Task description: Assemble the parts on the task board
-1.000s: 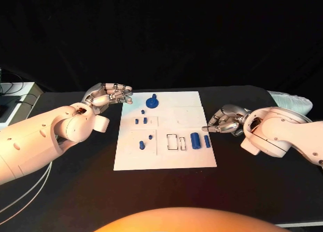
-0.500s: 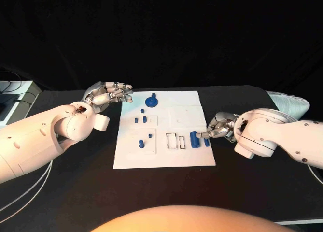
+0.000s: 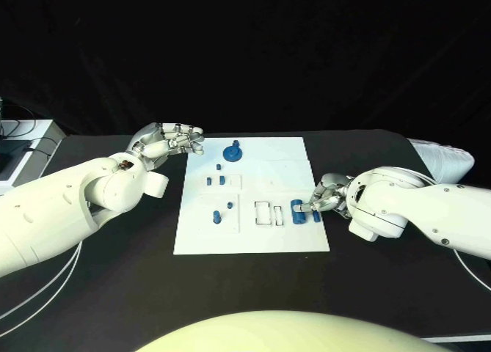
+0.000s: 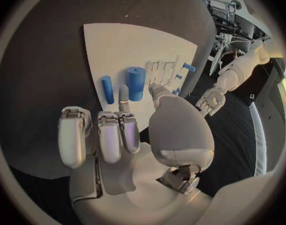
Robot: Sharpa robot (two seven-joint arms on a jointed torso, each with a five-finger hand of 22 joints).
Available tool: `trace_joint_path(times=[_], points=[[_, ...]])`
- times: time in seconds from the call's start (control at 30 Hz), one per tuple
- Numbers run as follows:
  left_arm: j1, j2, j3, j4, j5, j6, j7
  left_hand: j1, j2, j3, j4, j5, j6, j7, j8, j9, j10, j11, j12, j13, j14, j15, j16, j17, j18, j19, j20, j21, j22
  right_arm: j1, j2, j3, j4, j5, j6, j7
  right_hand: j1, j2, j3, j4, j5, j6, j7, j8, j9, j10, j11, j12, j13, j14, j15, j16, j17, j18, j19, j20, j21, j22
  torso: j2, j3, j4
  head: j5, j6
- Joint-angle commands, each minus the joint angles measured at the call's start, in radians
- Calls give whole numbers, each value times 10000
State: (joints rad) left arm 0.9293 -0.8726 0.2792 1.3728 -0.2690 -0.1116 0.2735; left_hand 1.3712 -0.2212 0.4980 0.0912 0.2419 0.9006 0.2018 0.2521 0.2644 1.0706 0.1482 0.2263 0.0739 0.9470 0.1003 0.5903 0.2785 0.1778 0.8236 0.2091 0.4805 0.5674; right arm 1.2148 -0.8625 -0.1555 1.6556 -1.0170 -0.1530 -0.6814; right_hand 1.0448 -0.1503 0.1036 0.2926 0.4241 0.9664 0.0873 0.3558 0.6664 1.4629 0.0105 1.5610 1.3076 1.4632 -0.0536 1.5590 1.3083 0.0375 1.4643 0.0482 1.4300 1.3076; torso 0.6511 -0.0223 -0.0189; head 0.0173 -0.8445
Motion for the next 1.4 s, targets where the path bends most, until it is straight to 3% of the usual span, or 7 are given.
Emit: trace_joint_path(times=[0.03, 0.9, 0.97, 1.07, 1.17, 1.27, 1.4], points=[[1, -10, 8, 34, 100, 113, 83, 1, 33, -5, 40, -2, -60, -26, 6, -15, -38, -41, 2, -15, 58, -26, -59, 8, 34, 81, 15, -58, -15, -36, 98, -9, -130, -208, 239, -110, -49, 80, -61, 5, 15, 1, -67, 65, 16, 1048, -60, 49, 2587, 1033, -76, 66, 2421, -125, 818, -63, 38, 2287, 10, -11, 17, 66, -20], [2, -132, 7, 50, 153, 169, -39, -28, 30, -22, 84, -3, -88, 5, 1, -27, -87, -17, -24, -28, 61, -13, -75, 36, 32, 110, 16, -96, -44, -280, 668, -86, -721, -1306, 714, -227, 89, 211, -640, -5, -690, -25, -117, 295, 355, 1016, -101, -5, 2545, 1037, -109, 70, 2442, -137, 823, -87, 101, 2313, 19, -34, 34, 139, -123], [2, -140, 7, 53, 155, 169, -45, -28, 30, -22, 84, -3, -88, 5, 1, -27, -87, -17, -24, -28, 61, -13, -75, 36, 32, 110, 16, -96, -44, -286, 674, -90, -710, -1406, 654, -224, 558, 427, -464, -36, -403, -42, -137, 327, 428, 1018, -122, -3, 2549, 1040, -128, 73, 2455, -142, 828, -102, 131, 2321, 16, -35, 36, 135, -123], [2, -150, 7, 52, 156, 164, -50, -28, 30, -22, 84, -3, -88, 5, 1, -27, -87, -17, -24, -28, 61, -13, -75, 36, 32, 110, 16, -96, -44, -291, 660, -92, -670, -1464, 531, -211, 791, 451, -363, -28, 36, -58, -141, 325, 459, 1023, -128, 4, 2556, 1043, -135, 76, 2469, -145, 831, -109, 148, 2325, 18, -43, 39, 129, -126], [2, -159, 7, 47, 157, 163, -63, -22, 36, -20, 87, 0, -93, 11, 1, -30, -93, -14, -27, -29, 62, -12, -77, 42, 32, 117, 15, -103, -50, -298, 618, -93, -589, -1459, 331, -163, 994, 469, -177, -29, 775, -29, -155, 315, 477, 1035, -143, 22, 2572, 1047, -148, 82, 2491, -154, 841, -121, 196, 2337, 21, -43, 37, 131, -124], [2, -164, 7, 41, 157, 167, -80, -15, 45, -15, 90, 2, -94, 16, 2, -31, -96, -12, -28, -30, 64, -12, -79, 46, 33, 122, 14, -108, -53, -301, 561, -93, -488, -1329, 124, -70, 1335, 524, 293, -57, 1922, 22, -208, 279, 469, 1047, -192, 41, 2588, 1055, -187, 91, 2527, -167, 855, -150, 271, 2355, 18, -43, 44, 134, -126], [2, -168, 7, 33, 158, 172, -96, -1, 59, -7, 90, 6, -99, 27, 1, -33, -102, -8, -31, -31, 67, -12, -81, 53, 34, 131, 13, -114, -59, -303, 486, -92, -331, -1116, -121, 71, 1564, 392, 1149, -37, 1809, 61, -219, 233, 467, 1050, -209, 47, 2594, 1059, -208, 96, 2547, -174, 861, -176, 309, 2364, 18, -43, 44, 134, -126]])
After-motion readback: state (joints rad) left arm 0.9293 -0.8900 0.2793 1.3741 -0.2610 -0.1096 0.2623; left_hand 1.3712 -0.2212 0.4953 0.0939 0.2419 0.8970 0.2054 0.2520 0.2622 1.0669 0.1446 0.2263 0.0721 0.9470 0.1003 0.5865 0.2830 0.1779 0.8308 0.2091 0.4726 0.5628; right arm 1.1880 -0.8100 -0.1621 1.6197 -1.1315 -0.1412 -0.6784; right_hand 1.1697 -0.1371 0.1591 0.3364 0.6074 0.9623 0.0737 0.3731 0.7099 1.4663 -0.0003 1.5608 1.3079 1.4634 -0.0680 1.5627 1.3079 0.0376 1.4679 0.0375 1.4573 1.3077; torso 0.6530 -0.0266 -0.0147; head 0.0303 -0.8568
